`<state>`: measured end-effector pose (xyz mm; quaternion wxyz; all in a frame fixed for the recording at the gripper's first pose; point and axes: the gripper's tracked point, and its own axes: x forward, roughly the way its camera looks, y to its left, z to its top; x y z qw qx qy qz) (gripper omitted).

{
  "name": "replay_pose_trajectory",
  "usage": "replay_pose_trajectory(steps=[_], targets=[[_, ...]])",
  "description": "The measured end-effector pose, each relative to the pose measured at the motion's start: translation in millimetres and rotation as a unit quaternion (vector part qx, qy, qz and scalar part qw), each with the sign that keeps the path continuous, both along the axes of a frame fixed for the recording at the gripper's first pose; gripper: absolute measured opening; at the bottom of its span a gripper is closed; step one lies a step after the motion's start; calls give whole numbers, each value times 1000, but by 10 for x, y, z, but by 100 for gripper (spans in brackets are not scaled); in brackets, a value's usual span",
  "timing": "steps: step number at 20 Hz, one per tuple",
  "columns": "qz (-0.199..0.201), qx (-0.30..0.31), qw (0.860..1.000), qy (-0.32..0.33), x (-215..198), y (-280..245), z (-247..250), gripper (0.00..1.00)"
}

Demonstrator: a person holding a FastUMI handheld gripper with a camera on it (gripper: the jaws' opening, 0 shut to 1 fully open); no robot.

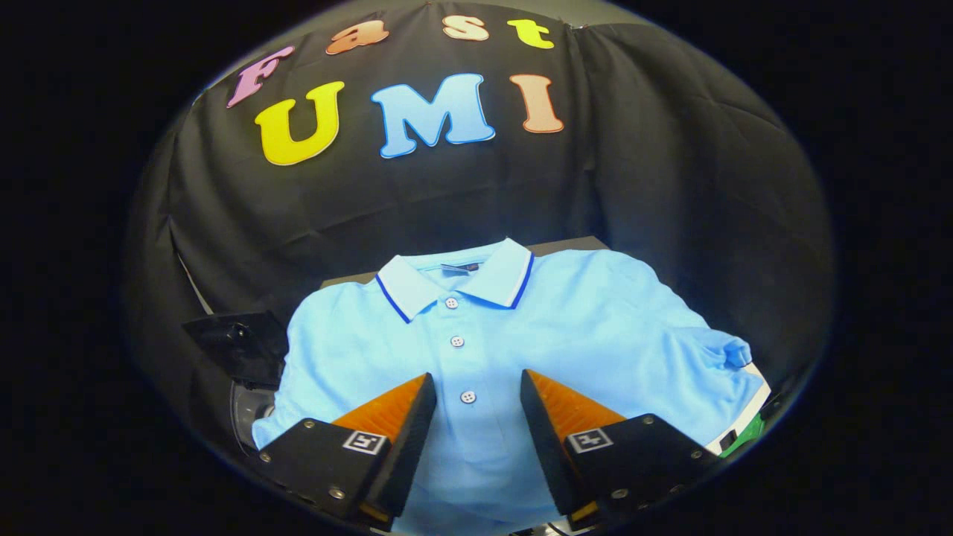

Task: Put the clothes into the washing machine and then close the washing machine lid.

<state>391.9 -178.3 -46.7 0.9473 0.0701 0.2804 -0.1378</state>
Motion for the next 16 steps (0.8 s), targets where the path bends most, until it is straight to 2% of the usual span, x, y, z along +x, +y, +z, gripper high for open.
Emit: replay_pose_trajectory(steps=[3,4,6,9,13,16], targets=[[18,33,999,-18,27,126,19,42],[22,54,998,-22,33,128,18,18],[13,99,994,-36,19,103,51,7],[13,111,992,-51,7,106,64,1],[15,81,996,-37,-13,101,99,0],[-1,63,995,-72,-63,119,305,0]])
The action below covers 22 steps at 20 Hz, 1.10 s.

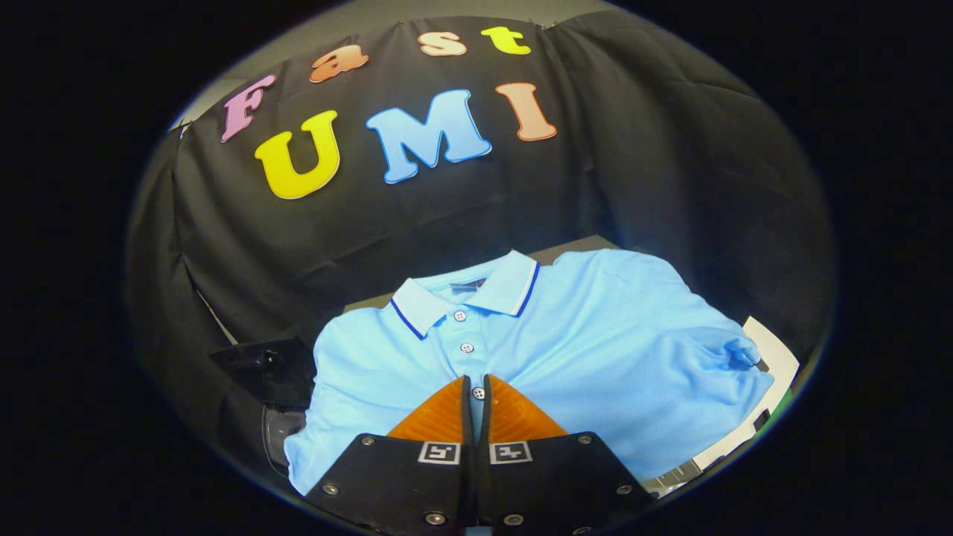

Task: Put the clothes into the washing machine and then close the washing machine lid.

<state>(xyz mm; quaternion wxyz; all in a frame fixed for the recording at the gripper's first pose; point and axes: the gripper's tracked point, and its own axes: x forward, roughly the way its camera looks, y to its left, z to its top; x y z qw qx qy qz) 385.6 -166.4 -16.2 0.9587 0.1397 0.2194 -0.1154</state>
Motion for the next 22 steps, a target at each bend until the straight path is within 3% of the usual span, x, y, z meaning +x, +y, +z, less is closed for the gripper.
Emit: replay_pose_trajectory(steps=[5,11,16,22], targets=[[-42,-63,997,-32,-65,195,500,0],[-63,-106,991,-51,-4,875,999,0],[-49,-121,990,-58,165,1610,1300,0],[6,-112,991,-72,335,2627,1437,0]])
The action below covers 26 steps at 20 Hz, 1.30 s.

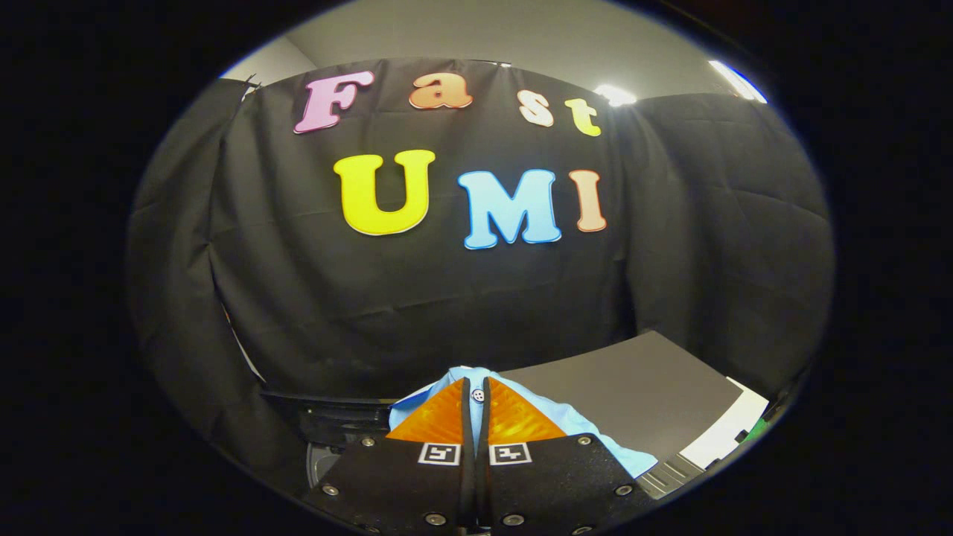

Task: Put the clothes into the washing machine and then close the washing machine lid.

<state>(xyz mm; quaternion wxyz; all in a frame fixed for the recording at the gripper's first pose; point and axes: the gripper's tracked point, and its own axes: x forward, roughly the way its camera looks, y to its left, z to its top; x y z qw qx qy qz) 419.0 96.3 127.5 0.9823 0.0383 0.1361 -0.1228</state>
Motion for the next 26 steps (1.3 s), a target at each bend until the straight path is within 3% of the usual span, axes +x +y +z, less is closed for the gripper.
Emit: replay_pose_trajectory(steps=[9,15,21,26], targets=[[99,6,995,21,-31,1275,-323,0],[154,12,986,62,-31,1754,-1011,0],[164,45,979,110,28,1909,-1837,0],[175,34,974,138,87,1924,-2322,0]])
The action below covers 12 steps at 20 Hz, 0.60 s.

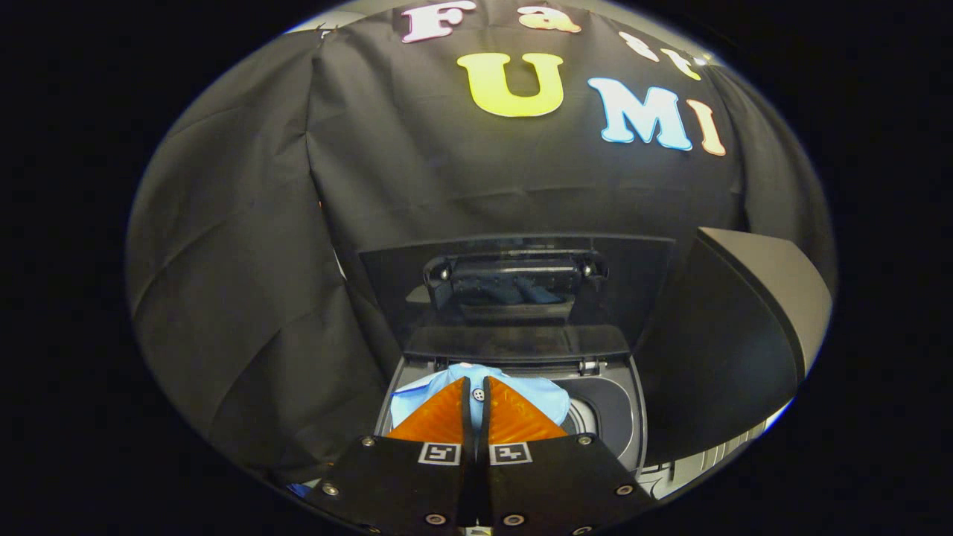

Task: Put the clothes into the washing machine and then close the washing machine lid.

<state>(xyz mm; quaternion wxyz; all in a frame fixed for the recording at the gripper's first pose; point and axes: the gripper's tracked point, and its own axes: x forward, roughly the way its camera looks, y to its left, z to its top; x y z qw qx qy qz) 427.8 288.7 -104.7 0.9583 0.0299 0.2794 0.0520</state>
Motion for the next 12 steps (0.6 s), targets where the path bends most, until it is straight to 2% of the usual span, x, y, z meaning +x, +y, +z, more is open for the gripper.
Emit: replay_pose_trajectory(steps=[4,12], targets=[[9,-10,999,35,12,-21,-392,0],[-6,-17,996,83,-26,-151,-1004,0]])
